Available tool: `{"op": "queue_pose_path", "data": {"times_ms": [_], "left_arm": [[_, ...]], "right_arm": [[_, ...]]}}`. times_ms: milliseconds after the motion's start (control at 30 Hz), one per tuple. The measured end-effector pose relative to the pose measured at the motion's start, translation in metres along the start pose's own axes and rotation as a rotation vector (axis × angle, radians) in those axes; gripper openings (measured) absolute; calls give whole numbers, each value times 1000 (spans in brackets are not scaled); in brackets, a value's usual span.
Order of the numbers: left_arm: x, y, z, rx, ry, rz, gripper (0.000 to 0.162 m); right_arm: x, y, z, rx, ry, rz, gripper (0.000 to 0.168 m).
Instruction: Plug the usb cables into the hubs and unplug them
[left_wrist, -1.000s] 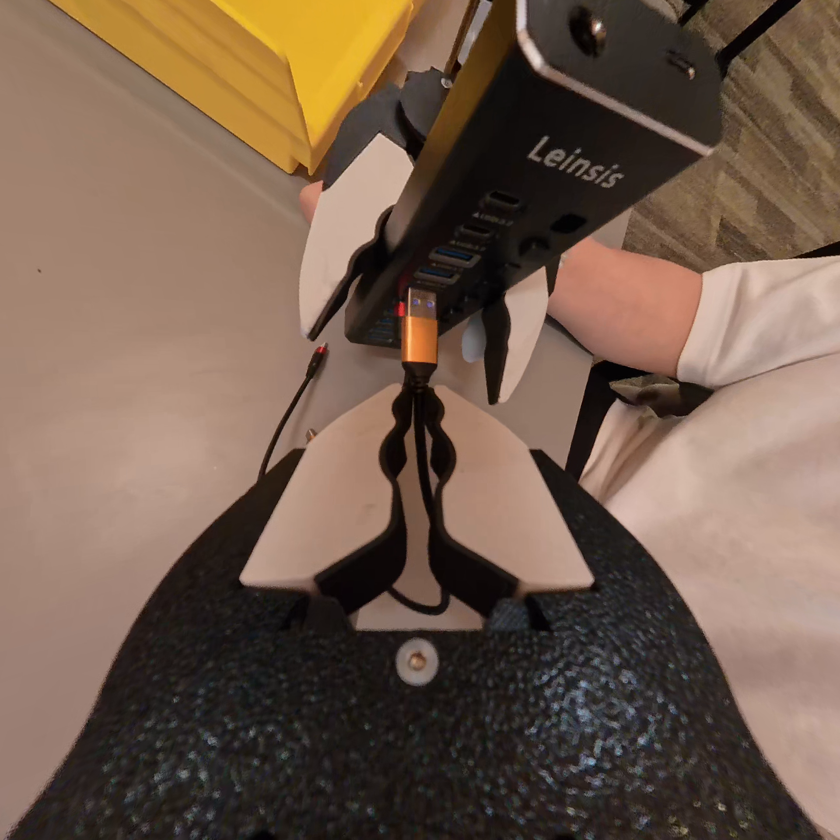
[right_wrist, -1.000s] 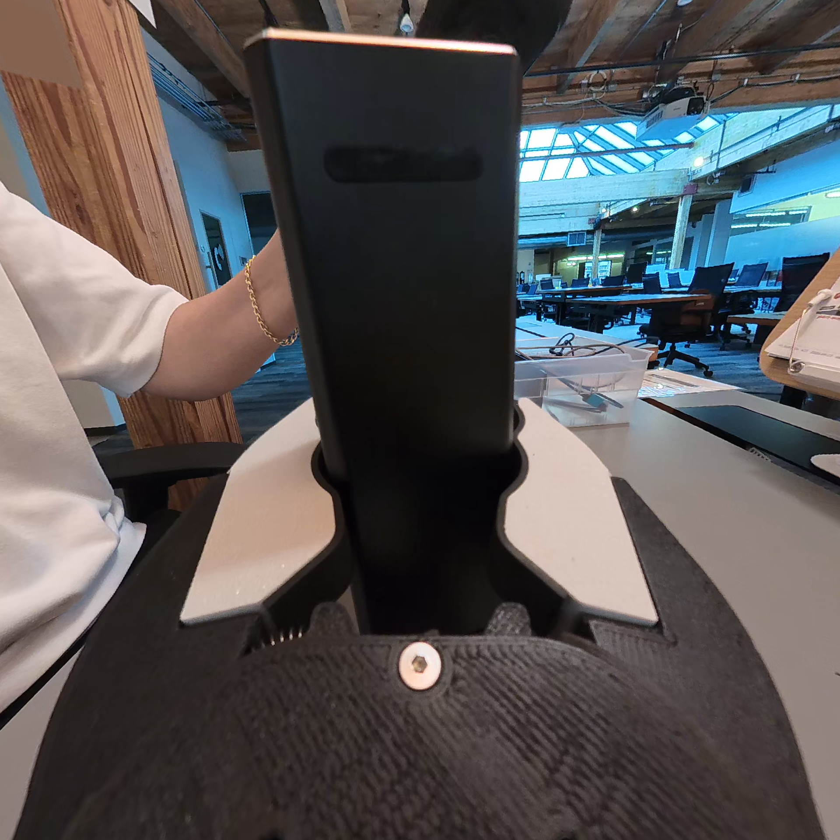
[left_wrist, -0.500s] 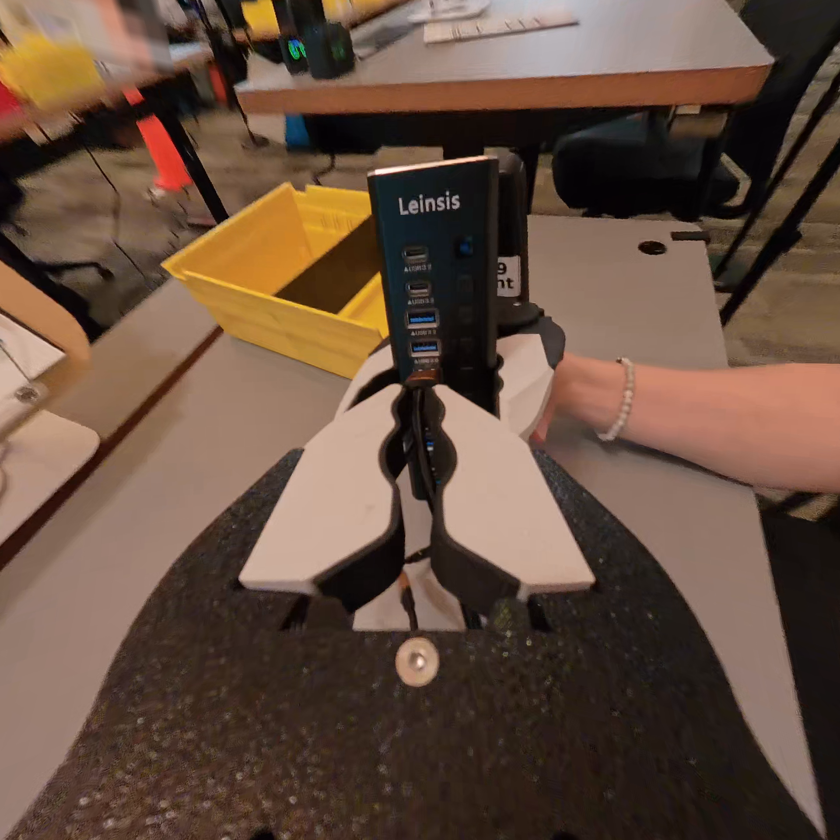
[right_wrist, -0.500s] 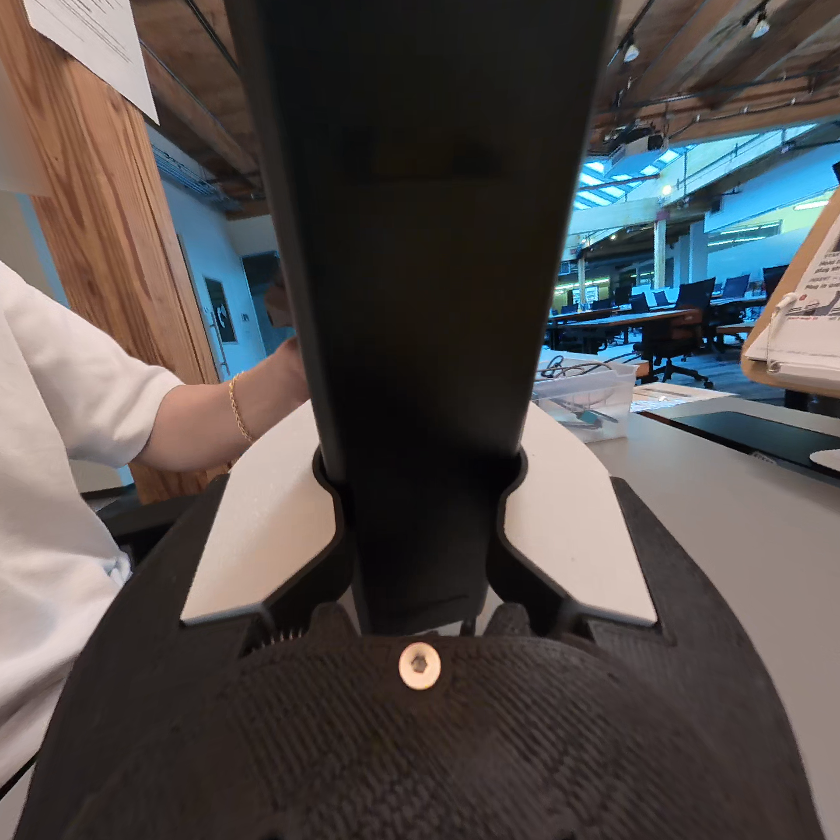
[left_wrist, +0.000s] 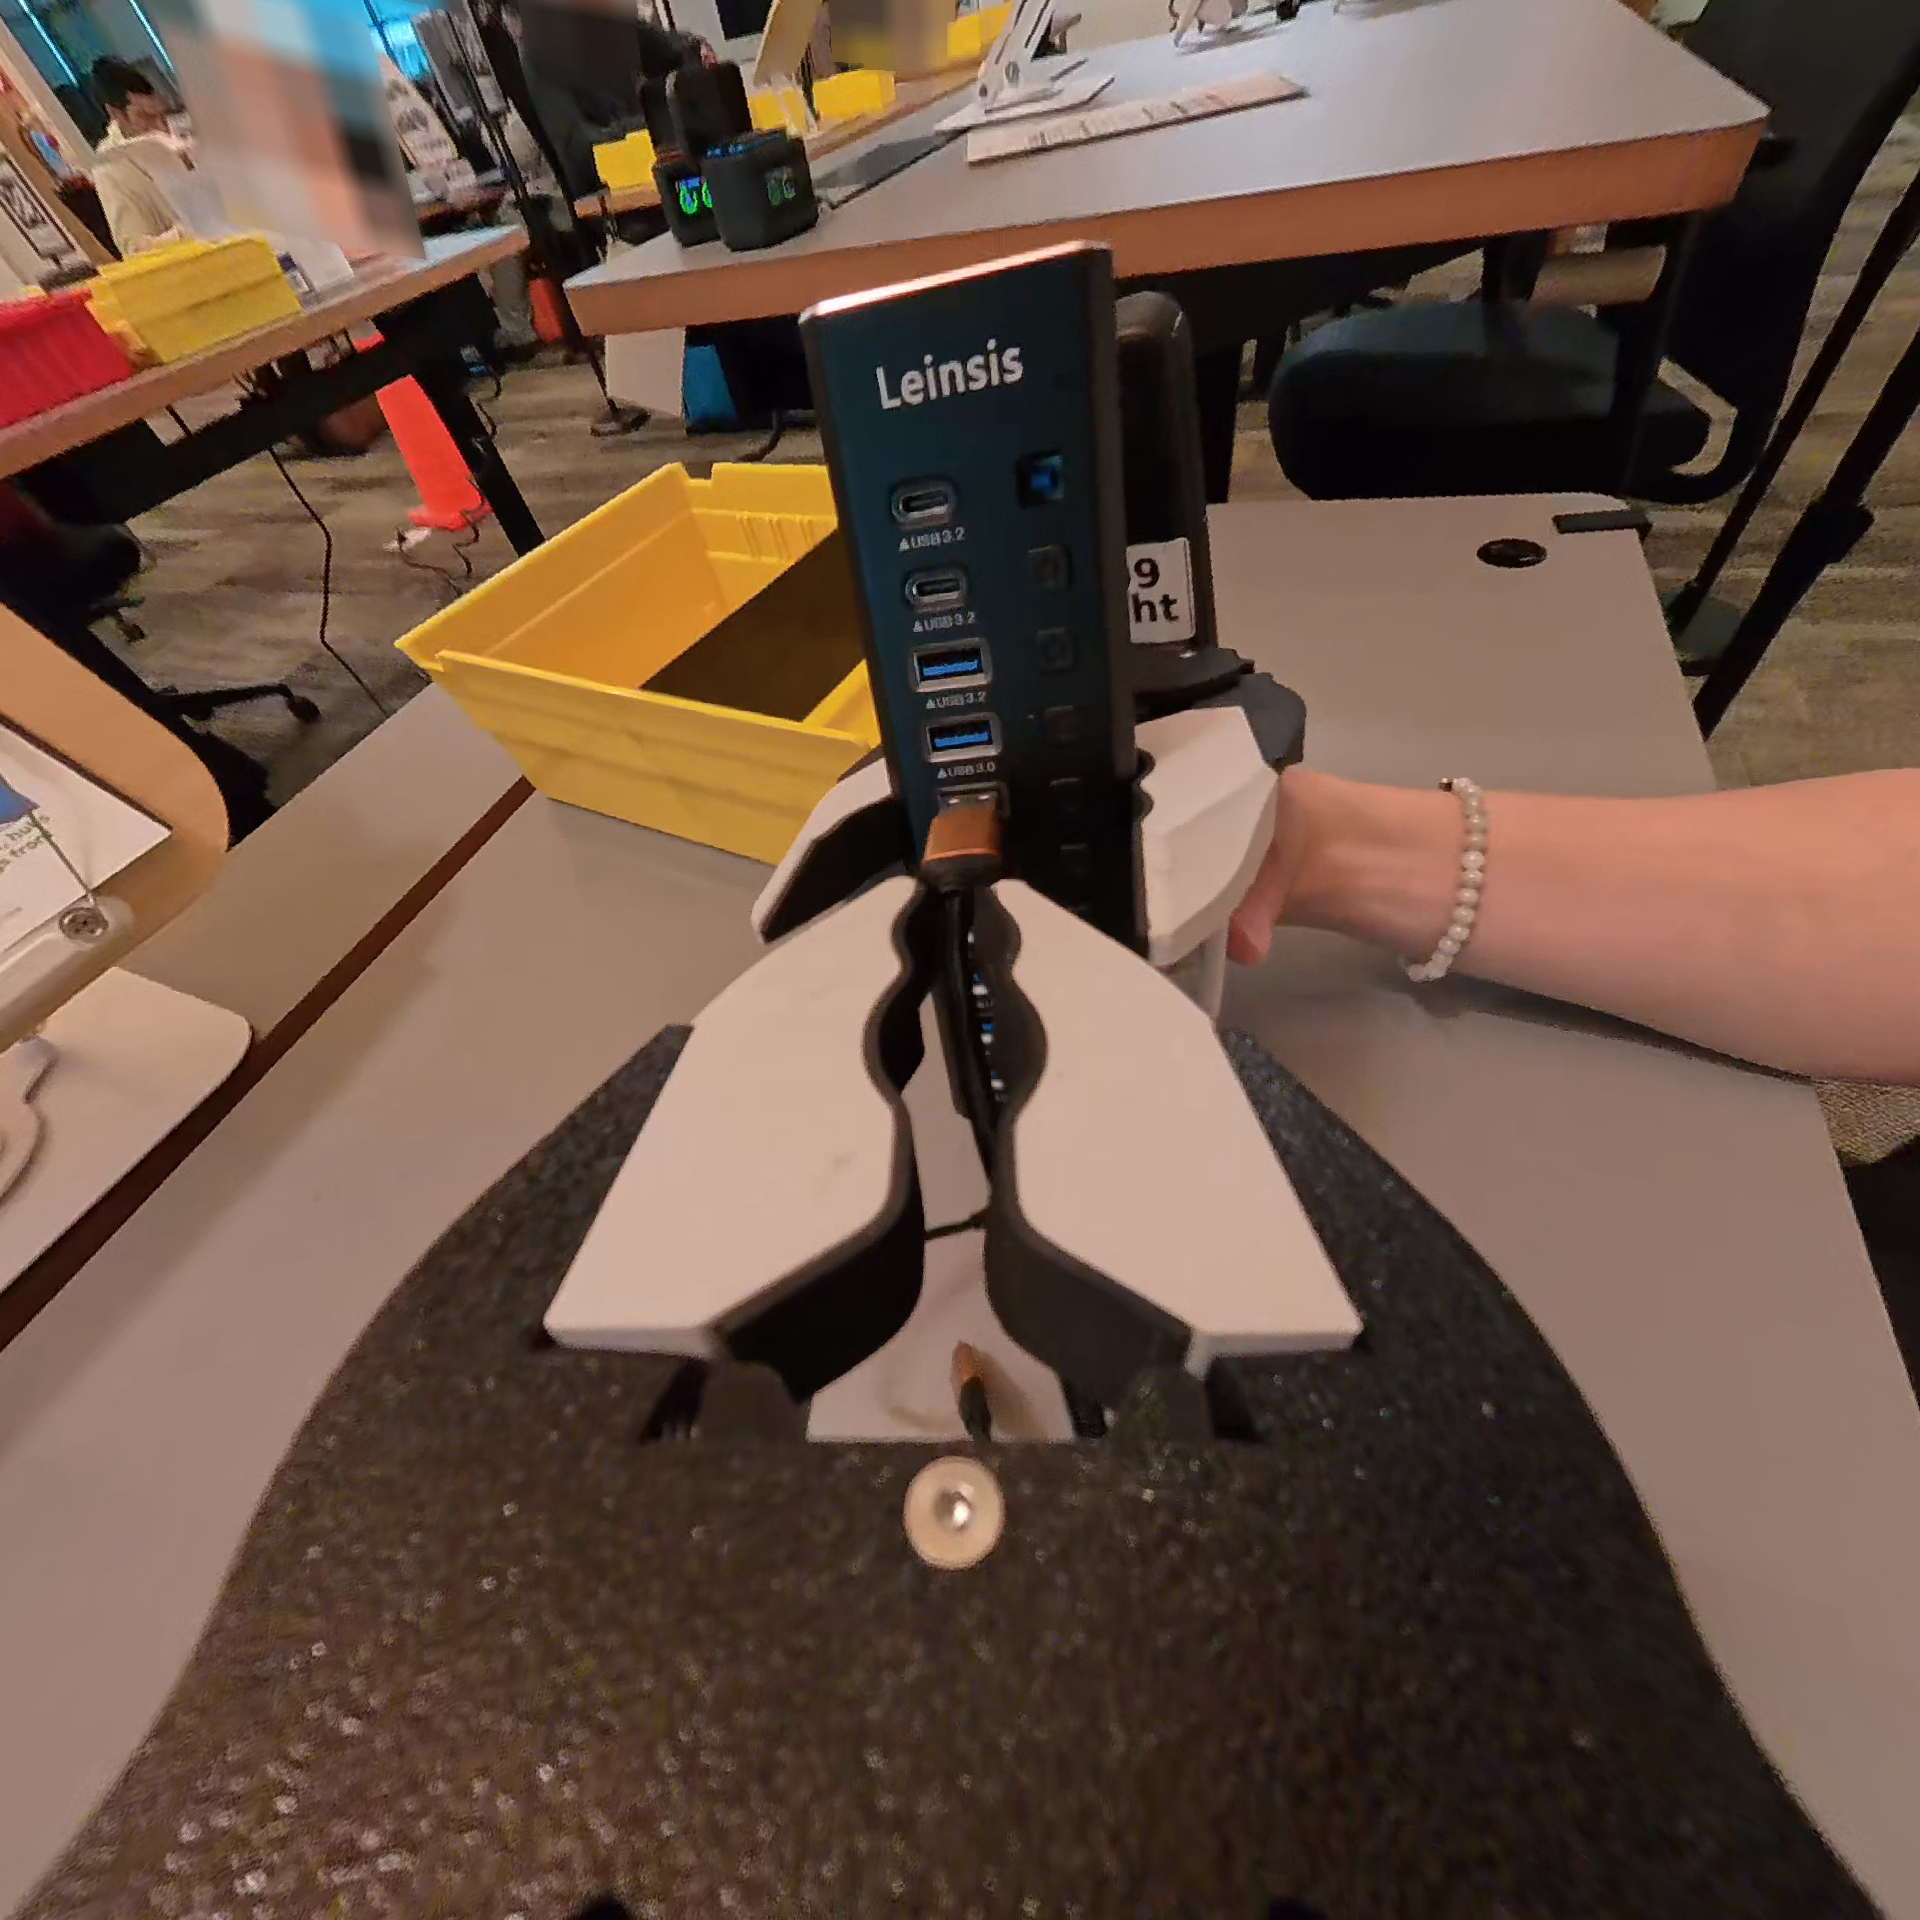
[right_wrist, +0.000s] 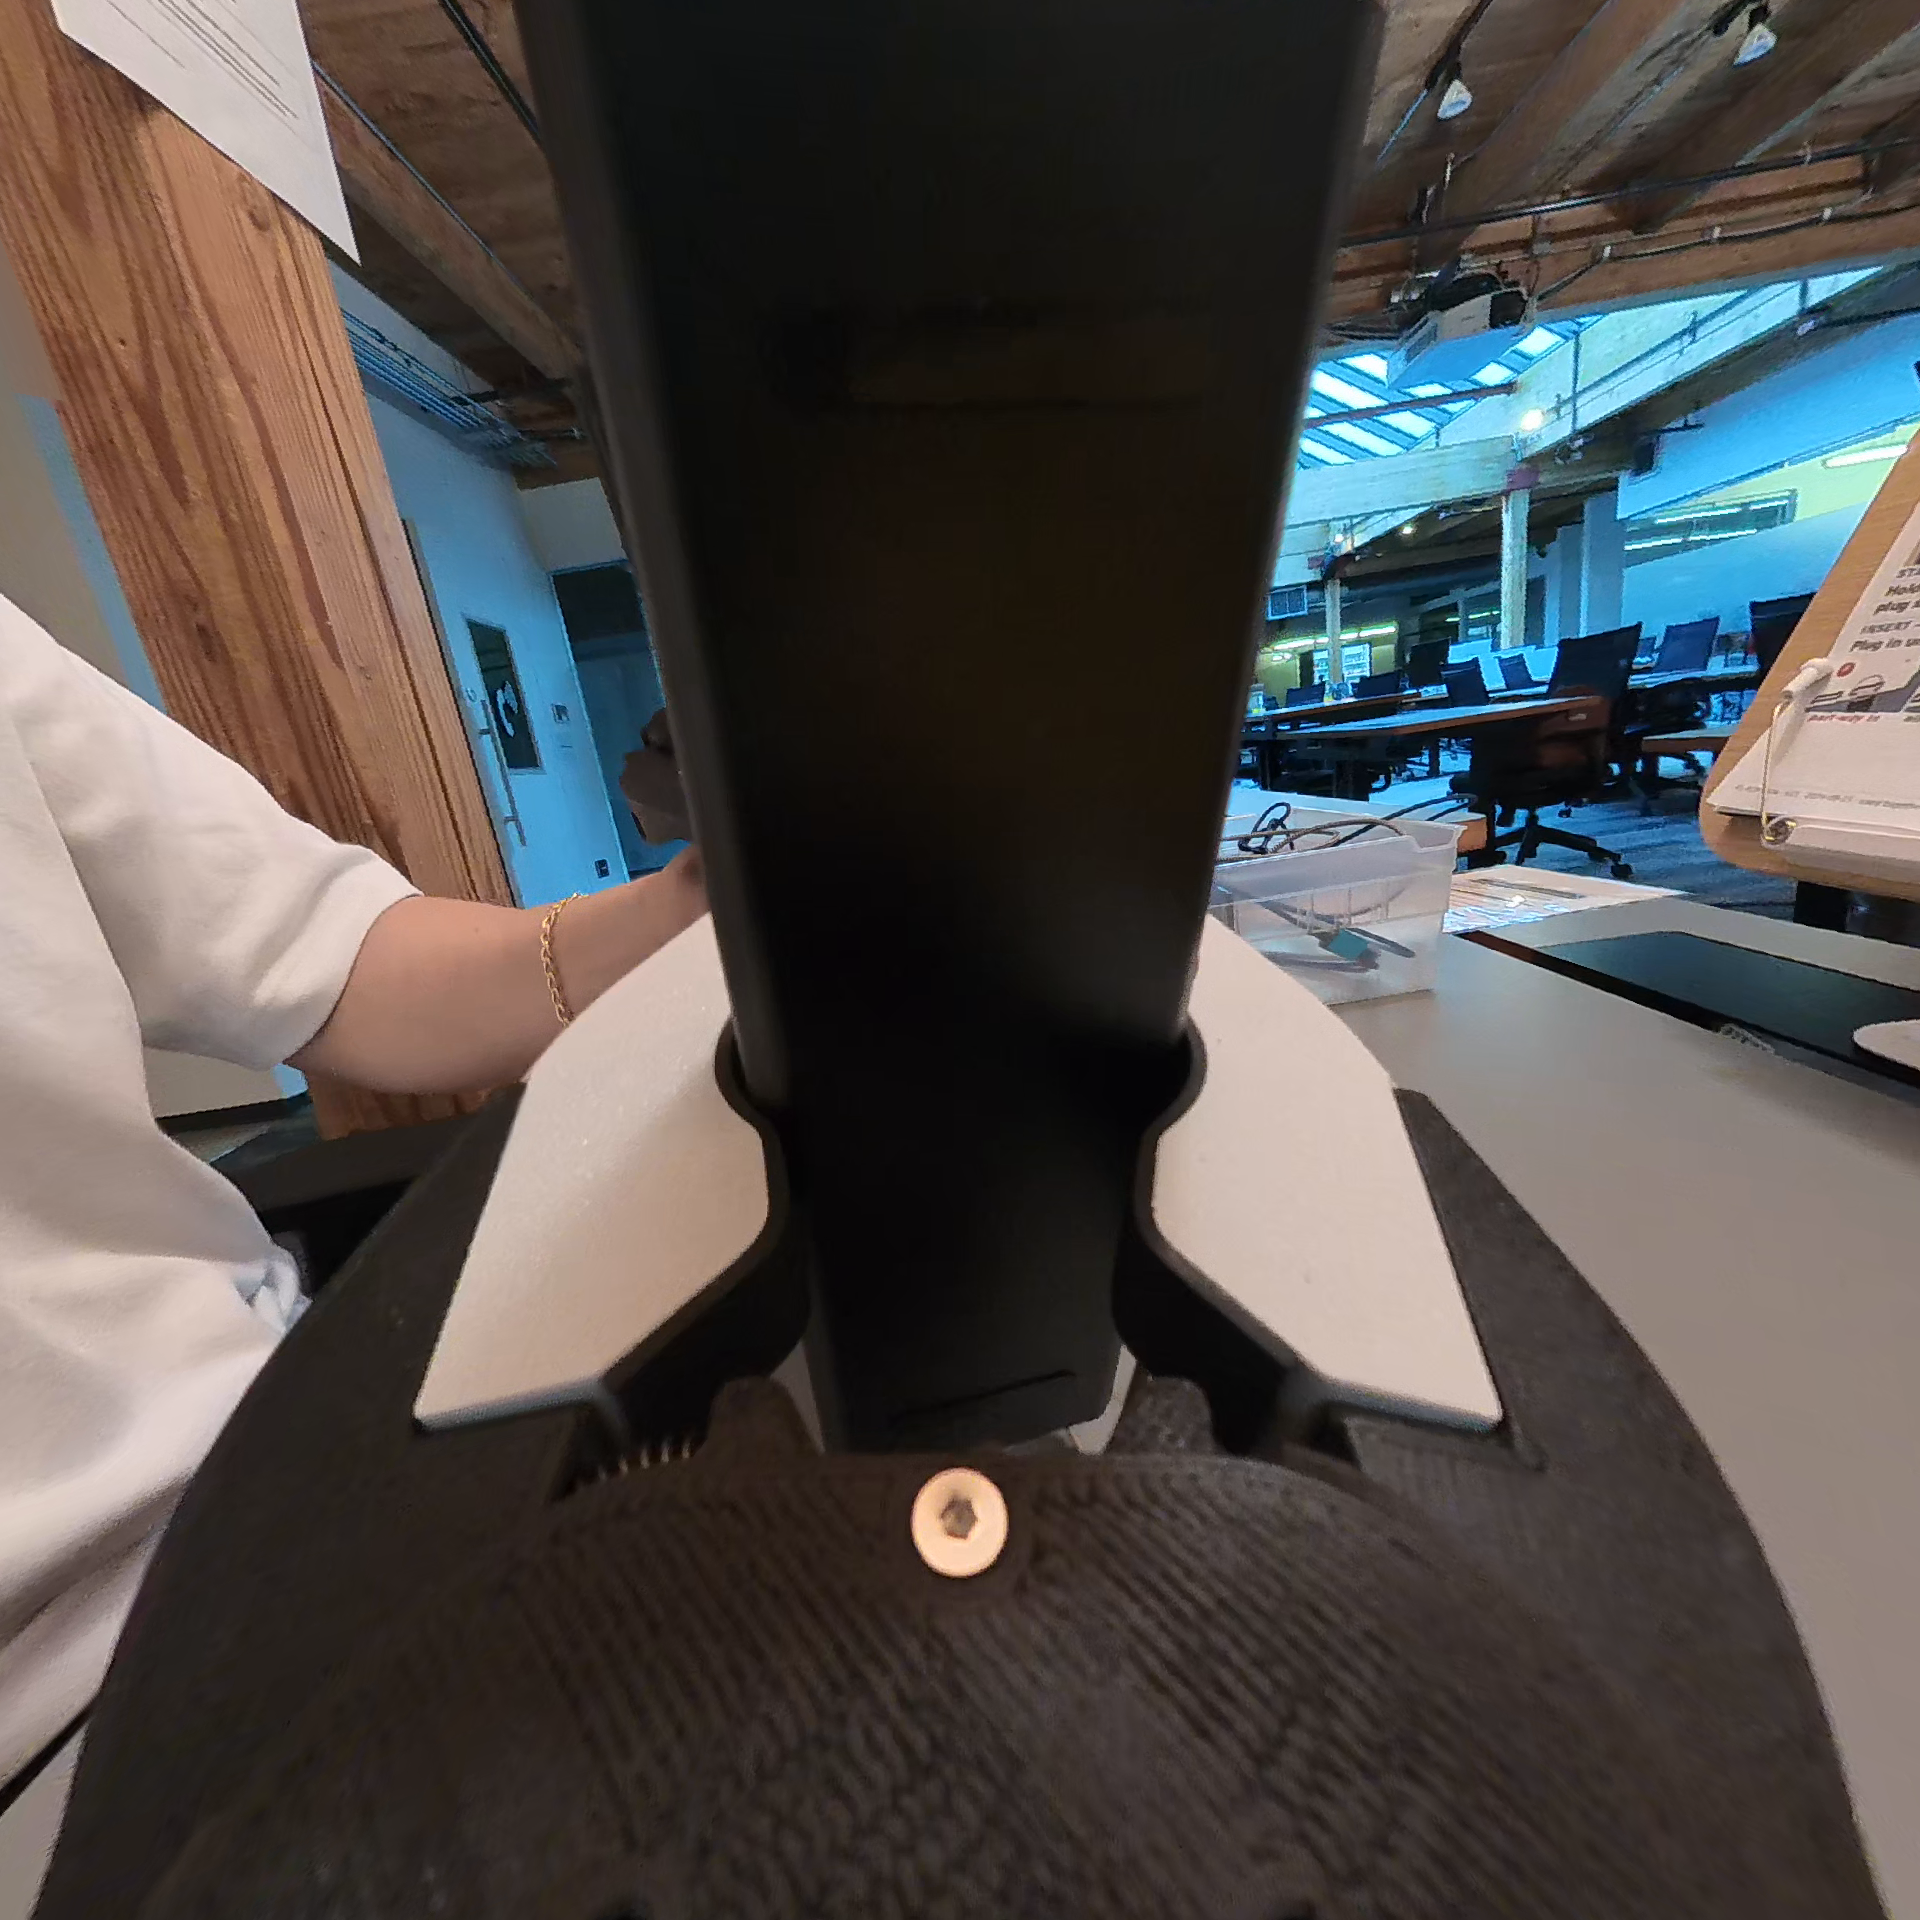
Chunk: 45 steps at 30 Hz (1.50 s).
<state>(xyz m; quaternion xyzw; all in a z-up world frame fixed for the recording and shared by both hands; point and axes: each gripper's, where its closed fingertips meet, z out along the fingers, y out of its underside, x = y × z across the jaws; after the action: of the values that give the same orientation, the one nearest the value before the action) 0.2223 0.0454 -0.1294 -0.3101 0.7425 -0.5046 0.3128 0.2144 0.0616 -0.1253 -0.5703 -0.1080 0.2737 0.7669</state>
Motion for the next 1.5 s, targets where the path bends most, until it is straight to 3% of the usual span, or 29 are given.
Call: {"op": "queue_pose_path", "data": {"times_ms": [467, 767, 1133, 1233, 1500], "left_arm": [[2, -2, -1, 76, 63, -65, 6], [-4, 9, -1, -104, -10, 71, 6], [-8, 27, -7, -252, 48, 109, 5], [-7, 16, -9, -186, 25, 94, 5], [-12, 24, -9, -220, 38, 58, 6]], "right_arm": [[0, 2, 0, -14, 1, -15, 74], [5, 12, 1, -72, 32, 12, 74], [7, 28, 9, -149, 50, 2, 75], [1, 24, 13, -107, 3, 49, 75], [3, 34, 18, -128, 15, 60, 76]]}}
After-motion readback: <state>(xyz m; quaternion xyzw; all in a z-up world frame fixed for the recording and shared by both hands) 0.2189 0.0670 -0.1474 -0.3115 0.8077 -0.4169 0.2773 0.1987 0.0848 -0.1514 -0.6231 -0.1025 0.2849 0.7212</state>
